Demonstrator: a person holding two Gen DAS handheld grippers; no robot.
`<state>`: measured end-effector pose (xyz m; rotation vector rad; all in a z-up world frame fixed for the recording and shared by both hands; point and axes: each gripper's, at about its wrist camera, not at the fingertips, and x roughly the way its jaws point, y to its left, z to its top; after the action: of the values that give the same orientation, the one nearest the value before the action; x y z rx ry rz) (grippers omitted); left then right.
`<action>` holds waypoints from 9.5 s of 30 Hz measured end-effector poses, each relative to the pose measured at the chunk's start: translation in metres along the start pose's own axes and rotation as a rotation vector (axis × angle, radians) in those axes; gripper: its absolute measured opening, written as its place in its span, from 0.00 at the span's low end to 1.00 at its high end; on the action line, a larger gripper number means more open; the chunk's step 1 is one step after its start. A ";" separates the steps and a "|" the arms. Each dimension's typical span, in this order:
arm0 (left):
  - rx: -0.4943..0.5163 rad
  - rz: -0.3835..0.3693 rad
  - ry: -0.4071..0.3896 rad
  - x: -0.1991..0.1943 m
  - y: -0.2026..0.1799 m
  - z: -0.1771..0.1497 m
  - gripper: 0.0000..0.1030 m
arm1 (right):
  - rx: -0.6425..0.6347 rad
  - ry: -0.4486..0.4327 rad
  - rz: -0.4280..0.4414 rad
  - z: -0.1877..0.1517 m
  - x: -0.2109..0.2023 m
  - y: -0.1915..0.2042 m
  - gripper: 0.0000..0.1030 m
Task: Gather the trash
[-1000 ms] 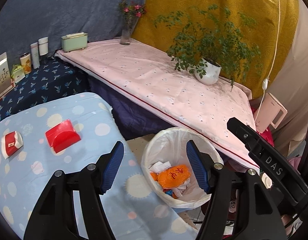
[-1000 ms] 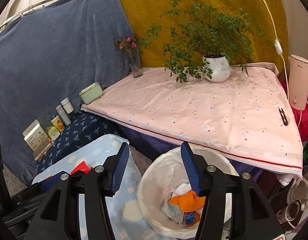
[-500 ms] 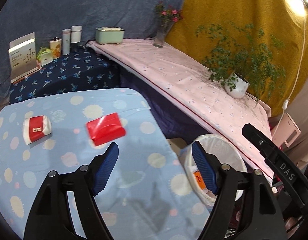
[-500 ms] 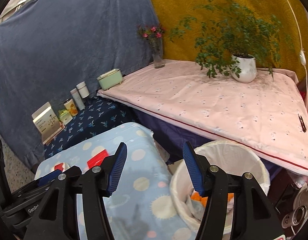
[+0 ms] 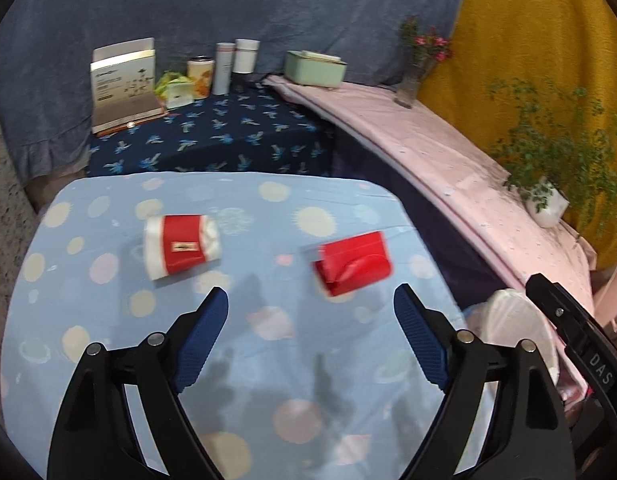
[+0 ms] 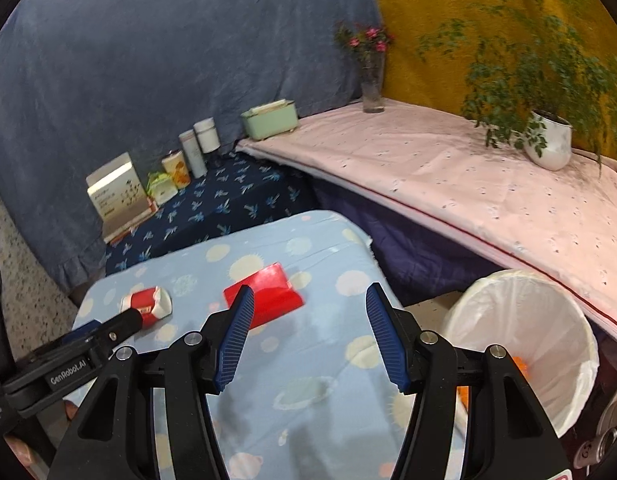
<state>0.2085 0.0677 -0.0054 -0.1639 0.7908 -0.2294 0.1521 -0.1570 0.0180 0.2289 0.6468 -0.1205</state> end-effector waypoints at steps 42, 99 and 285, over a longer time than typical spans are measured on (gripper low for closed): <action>-0.058 -0.045 0.169 0.125 0.105 0.017 0.03 | -0.006 0.269 -0.002 -0.054 0.189 0.063 0.35; 0.056 -0.118 0.124 0.042 -0.007 -0.021 0.03 | 0.119 0.284 0.046 -0.074 0.134 -0.002 0.50; 0.354 -0.143 0.041 -0.061 -0.193 -0.121 0.92 | 0.030 -0.008 -0.351 -0.097 -0.152 -0.154 0.94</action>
<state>0.0528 -0.1089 -0.0027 0.1189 0.7674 -0.5045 -0.0531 -0.2762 0.0089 0.1423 0.6728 -0.4684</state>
